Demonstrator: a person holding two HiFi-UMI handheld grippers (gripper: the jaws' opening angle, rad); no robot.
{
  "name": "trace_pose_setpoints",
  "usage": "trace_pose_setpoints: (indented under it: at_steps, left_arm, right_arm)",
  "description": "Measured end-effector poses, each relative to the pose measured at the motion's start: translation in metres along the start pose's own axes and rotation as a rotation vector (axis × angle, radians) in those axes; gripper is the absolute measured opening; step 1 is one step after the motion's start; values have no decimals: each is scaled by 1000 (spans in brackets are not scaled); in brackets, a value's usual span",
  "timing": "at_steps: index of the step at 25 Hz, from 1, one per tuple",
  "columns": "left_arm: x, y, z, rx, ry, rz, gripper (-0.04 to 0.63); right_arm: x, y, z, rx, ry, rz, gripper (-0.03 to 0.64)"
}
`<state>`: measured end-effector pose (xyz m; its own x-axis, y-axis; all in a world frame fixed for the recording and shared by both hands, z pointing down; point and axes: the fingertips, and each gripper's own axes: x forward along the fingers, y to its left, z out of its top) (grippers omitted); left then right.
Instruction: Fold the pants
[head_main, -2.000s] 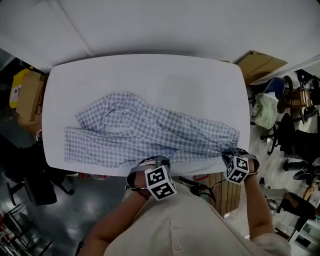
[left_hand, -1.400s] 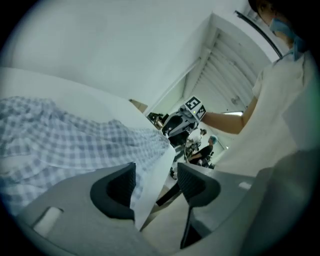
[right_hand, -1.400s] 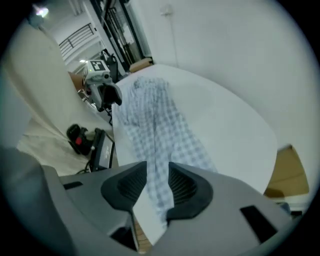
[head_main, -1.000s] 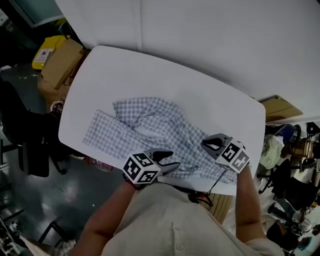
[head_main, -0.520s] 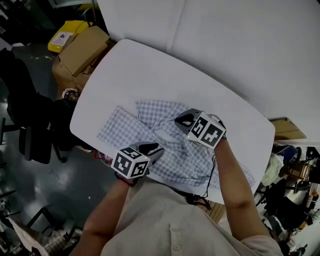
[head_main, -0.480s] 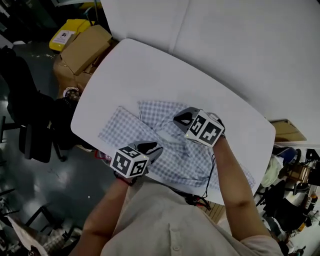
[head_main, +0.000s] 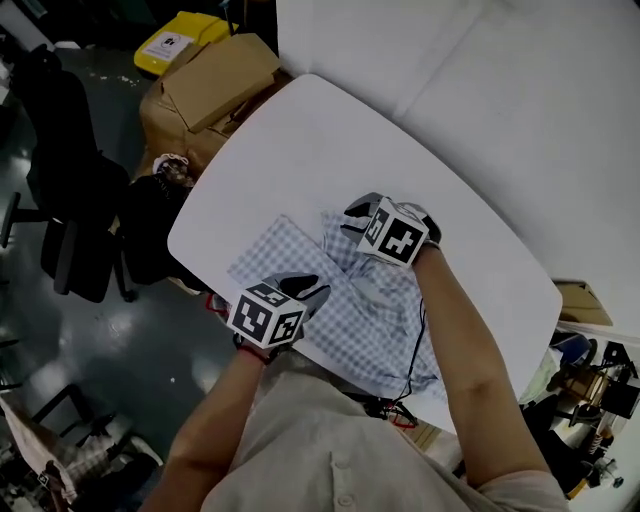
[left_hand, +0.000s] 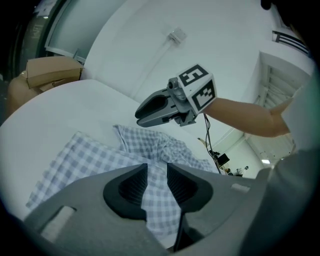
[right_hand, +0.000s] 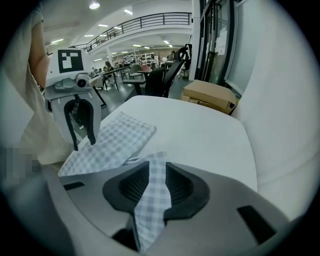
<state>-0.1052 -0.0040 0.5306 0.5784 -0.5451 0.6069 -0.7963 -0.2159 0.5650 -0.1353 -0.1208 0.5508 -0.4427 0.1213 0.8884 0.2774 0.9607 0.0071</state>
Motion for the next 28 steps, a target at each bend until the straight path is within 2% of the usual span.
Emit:
trace_pose_setpoints:
  at_steps: [3, 7, 11, 12, 13, 14, 16, 19, 21, 24, 28]
  left_arm:
    - [-5, 6, 0, 0, 1, -7, 127]
    - [-12, 14, 0, 15, 6, -11, 127]
    - [-16, 21, 4, 18, 1, -16, 127]
    - [-16, 24, 5, 18, -1, -18, 127]
    - [-15, 25, 7, 18, -1, -20, 127]
    - [-13, 27, 8, 18, -1, -22, 127]
    - [-9, 28, 13, 17, 1, -27, 127]
    - [0, 31, 23, 22, 1, -17, 127]
    - [6, 38, 33, 28, -4, 19, 127]
    - [20, 58, 53, 74, 9, 119, 129]
    - [40, 88, 84, 240, 79, 271, 142]
  right_arm:
    - [24, -9, 5, -28, 54, 33, 114]
    - [56, -17, -5, -54, 158, 83, 158]
    - [68, -18, -6, -47, 180, 115, 153]
    - [67, -20, -6, -43, 184, 116, 116]
    - [66, -21, -6, -40, 188, 116, 29]
    - [65, -22, -7, -33, 188, 114, 25]
    - [60, -31, -13, 18, 167, 83, 23]
    - [41, -63, -26, 184, 83, -14, 23]
    - [23, -83, -35, 293, 26, -63, 25]
    - [3, -102, -56, 389, 6, -124, 24]
    - [-1, -112, -82, 439, 20, -151, 25]
